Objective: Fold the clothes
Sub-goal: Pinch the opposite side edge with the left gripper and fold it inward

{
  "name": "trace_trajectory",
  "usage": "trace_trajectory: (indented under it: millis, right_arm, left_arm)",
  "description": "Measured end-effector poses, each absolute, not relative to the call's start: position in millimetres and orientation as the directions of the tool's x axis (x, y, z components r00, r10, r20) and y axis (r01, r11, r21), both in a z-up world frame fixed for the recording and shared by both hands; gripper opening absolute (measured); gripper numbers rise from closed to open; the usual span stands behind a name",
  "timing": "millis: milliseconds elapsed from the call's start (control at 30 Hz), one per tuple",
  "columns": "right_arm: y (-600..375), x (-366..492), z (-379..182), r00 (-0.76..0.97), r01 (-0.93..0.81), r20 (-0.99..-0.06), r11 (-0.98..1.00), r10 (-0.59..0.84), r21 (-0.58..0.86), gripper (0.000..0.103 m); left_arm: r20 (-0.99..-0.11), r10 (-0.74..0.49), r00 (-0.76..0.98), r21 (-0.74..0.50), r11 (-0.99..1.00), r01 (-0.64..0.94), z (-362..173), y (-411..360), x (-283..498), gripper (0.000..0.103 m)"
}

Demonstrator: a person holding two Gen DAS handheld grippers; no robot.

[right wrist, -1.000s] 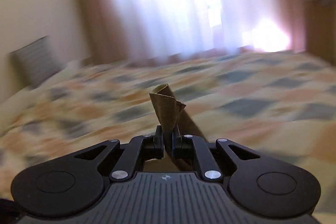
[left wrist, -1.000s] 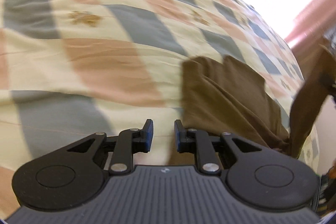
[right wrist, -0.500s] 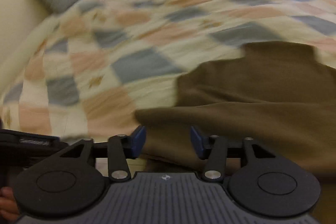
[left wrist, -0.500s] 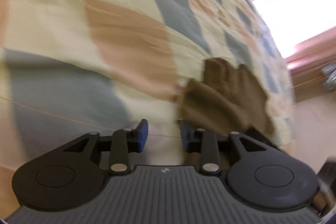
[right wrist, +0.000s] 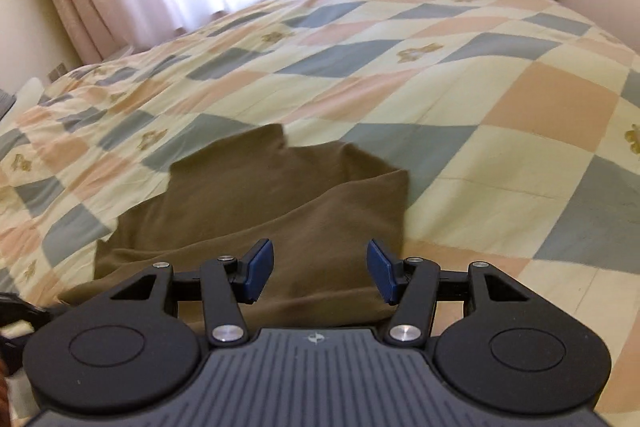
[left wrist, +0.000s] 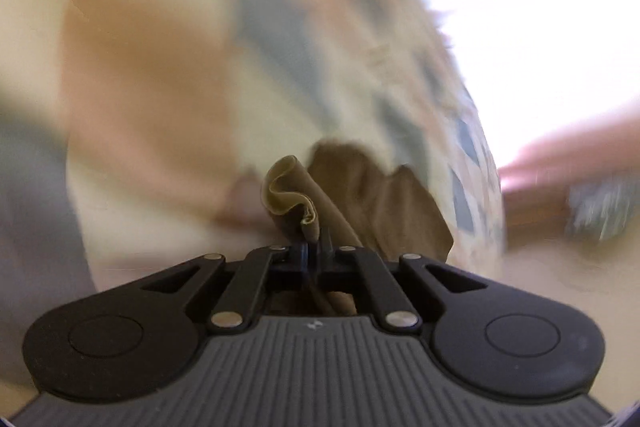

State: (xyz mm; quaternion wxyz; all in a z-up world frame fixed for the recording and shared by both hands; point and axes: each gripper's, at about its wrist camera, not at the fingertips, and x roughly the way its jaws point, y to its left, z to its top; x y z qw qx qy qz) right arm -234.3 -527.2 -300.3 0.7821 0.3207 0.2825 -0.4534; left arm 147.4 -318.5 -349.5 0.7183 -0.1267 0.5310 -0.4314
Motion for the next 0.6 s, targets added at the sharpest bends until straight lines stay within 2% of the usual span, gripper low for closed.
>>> trace_trajectory:
  millis: [33, 100, 133, 233, 433, 500, 533, 600]
  right_arm:
    - [-528.2, -235.5, -304.7, 0.428, 0.889, -0.739, 0.388, -0.520, 0.243, 0.054]
    - [-529.6, -227.1, -323.6, 0.399, 0.889, -0.785, 0.411, -0.474, 0.204, 0.050]
    - [-530.0, -223.6, -333.3, 0.381, 0.888, -0.807, 0.421, -0.452, 0.184, 0.047]
    - [-525.9, -226.3, -347.0, 0.373, 0.887, -0.817, 0.428, -0.439, 0.175, 0.046]
    - [-523.7, -232.9, -337.7, 0.405, 0.864, -0.800, 0.471, -0.442, 0.177, 0.046]
    - [-524.3, -232.2, -341.6, 0.403, 0.860, -0.811, 0.480, -0.425, 0.175, 0.046]
    - [-524.0, -231.3, -342.1, 0.407, 0.859, -0.810, 0.477, -0.421, 0.184, 0.046]
    - [-522.0, -230.9, -340.2, 0.423, 0.856, -0.806, 0.475, -0.414, 0.204, 0.046]
  left_arm:
    - [-0.658, -0.745, 0.110, -0.566, 0.586, 0.580, -337.4, -321.9, 140.0, 0.001]
    - [-0.678, -0.724, 0.130, -0.483, 0.571, 0.664, -333.3, -333.8, 134.2, 0.001]
    - [-0.682, -0.720, 0.126, -0.470, 0.565, 0.678, -336.2, -339.8, 135.2, 0.001]
    - [-0.683, -0.720, 0.119, -0.458, 0.550, 0.698, -339.2, -354.2, 140.4, 0.001]
    - [-0.748, -0.653, 0.119, -0.468, 0.647, 0.602, -362.2, -342.9, 144.1, 0.002]
    - [-0.769, -0.628, 0.117, -0.468, 0.678, 0.566, -370.2, -338.8, 145.3, 0.007]
    - [-0.779, -0.616, 0.115, -0.467, 0.694, 0.548, -374.1, -336.7, 145.9, 0.013]
    - [-0.799, -0.591, 0.110, -0.464, 0.723, 0.511, -382.1, -332.5, 147.0, 0.014]
